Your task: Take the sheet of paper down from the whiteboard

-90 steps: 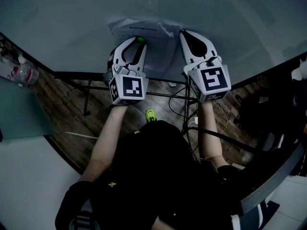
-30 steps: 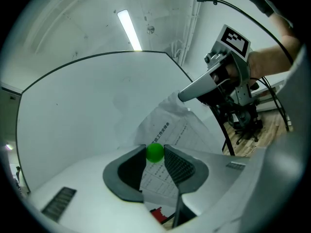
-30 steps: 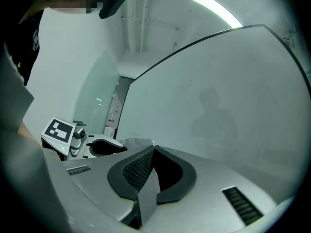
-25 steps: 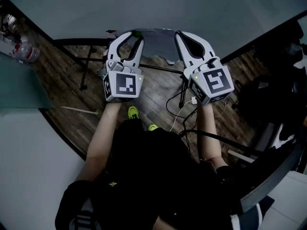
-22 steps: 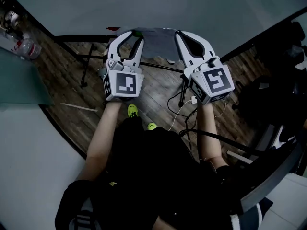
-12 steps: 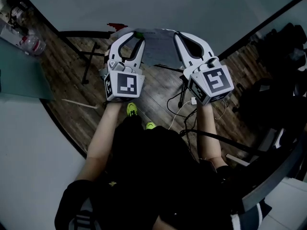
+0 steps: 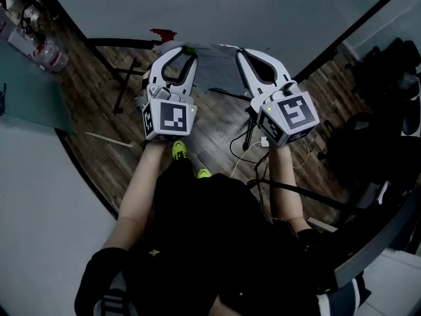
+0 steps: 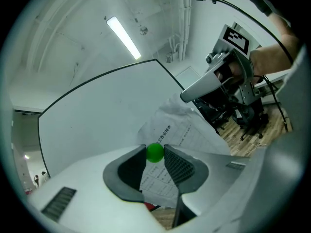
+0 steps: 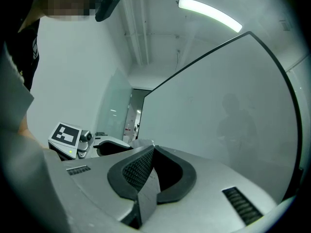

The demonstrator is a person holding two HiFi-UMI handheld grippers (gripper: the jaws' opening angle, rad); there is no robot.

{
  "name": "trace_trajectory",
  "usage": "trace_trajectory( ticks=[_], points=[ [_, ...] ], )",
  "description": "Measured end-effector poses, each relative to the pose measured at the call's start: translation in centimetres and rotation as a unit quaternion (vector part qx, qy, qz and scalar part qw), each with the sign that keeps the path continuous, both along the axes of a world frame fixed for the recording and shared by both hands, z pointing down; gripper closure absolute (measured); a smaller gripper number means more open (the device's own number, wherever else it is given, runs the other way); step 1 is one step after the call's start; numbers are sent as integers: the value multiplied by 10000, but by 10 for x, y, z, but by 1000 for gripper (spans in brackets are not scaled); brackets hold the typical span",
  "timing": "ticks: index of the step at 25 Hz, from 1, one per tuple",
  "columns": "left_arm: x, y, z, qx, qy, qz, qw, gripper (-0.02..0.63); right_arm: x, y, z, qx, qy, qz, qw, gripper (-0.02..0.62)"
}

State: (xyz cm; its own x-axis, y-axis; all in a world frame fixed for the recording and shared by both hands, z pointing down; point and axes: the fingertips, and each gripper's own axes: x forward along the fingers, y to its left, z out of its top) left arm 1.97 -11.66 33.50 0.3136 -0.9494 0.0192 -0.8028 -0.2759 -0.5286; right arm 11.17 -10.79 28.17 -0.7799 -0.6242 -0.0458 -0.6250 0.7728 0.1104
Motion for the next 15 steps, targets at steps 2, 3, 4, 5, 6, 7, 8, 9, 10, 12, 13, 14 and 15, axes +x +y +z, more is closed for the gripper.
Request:
trace_trajectory(
  ticks=[2,3,4,5,6,7,8,9,10,12,13,14,15],
  points=[
    [3,7,-2,19,4,-31,10000,482,3,6,-2,-52,-42,2,10000,601],
    [4,11,-2,23,8,-51,10000,482,4,10,-2,-77,-50,12,10000,601],
    [5,16,-2,30,10,-72,10000,482,5,15,-2,-74,-52,-13,10000,603],
    [7,22,-1,45,14,-92,9999,482,6,22,0,-40,-48,-74,10000,601],
    [9,30,1,69,20,-109,9999,482,7,31,2,5,-39,-136,9999,601],
    [10,40,2,96,25,-127,9999,482,8,40,5,44,-30,-183,9998,601],
    [11,48,4,118,28,-146,9998,483,8,49,7,70,-22,-220,9997,601],
    [12,54,6,126,30,-164,9998,483,8,55,10,73,-13,-251,9997,601],
    [13,57,8,120,33,-178,9998,482,8,59,11,52,-1,-276,9996,601],
    [13,60,10,85,40,-194,9998,482,7,63,14,-24,23,-307,9995,601],
    [13,60,10,66,41,-196,9998,482,7,64,15,-57,23,-317,9995,601],
    [12,61,10,52,41,-196,9998,482,6,65,15,-75,10,-326,9994,601],
    [11,63,10,41,39,-193,9998,482,5,66,14,-83,-10,-334,9994,601]
  ],
)
